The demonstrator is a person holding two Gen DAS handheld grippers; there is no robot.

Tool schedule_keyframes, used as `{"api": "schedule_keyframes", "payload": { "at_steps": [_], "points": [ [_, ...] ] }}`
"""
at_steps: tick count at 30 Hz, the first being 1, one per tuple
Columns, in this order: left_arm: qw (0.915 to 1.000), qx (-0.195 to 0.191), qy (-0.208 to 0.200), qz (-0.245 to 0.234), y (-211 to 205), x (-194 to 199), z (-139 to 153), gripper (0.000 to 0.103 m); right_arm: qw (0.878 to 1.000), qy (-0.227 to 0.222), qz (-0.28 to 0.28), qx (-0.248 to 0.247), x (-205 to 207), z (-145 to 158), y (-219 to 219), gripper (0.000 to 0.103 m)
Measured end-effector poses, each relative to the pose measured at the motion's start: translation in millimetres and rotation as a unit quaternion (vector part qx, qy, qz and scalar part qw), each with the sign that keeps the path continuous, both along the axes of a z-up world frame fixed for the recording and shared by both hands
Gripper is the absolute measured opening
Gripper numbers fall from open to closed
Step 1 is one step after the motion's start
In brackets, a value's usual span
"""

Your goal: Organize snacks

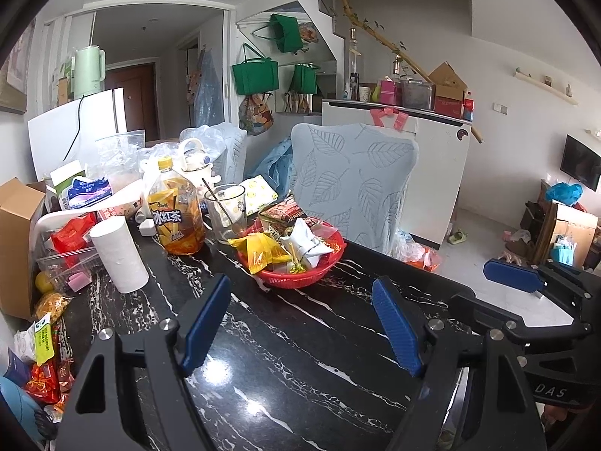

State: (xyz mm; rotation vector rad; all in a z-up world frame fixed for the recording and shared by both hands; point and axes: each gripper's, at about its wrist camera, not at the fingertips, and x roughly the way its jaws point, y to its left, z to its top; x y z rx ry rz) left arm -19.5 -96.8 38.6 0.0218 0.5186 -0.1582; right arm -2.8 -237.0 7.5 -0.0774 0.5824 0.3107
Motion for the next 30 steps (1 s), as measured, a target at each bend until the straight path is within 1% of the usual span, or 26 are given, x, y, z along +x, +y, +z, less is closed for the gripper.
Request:
{"api": "schedule_keyframes", "payload": {
  "at_steps": [6, 9, 17, 20, 23, 30],
  "points": [
    [1.0000, 0.004, -0.003, -0.004, -3.9, -1.0, 0.8, 0.077, 1.000, -0.004, -0.003, -0.005, -2.1, 0.2, -2.3, 0.062],
    [1.0000, -0.002, -0.003, -0.008, -3.6, -1.4, 0.9, 0.077, 1.000, -0.004, -0.004, -0.005, -1.9, -0.4, -3.3, 0.062],
    [1.0000, 0.007, 0.002, -0.003, -5.7, -0.1, -0.8, 0.077, 1.000, -0.001, -0.008, -0.005, -4.6, -2.3, -5.5, 0.062],
    [0.9999, 0.011, 0.006, -0.002, -7.6, 0.1, -2.2, 0.077, 1.000, 0.001, -0.011, -0.006, -6.0, -3.7, -5.2, 0.066],
    [0.9998, 0.020, 0.007, -0.001, -10.0, 0.9, -4.1, 0.077, 1.000, 0.001, -0.014, -0.006, -7.7, -4.8, -6.2, 0.066],
    [0.9998, 0.015, 0.015, 0.002, -9.6, 3.4, -8.2, 0.077, 1.000, 0.007, -0.027, -0.005, -6.0, -7.0, -10.6, 0.066]
  ]
}}
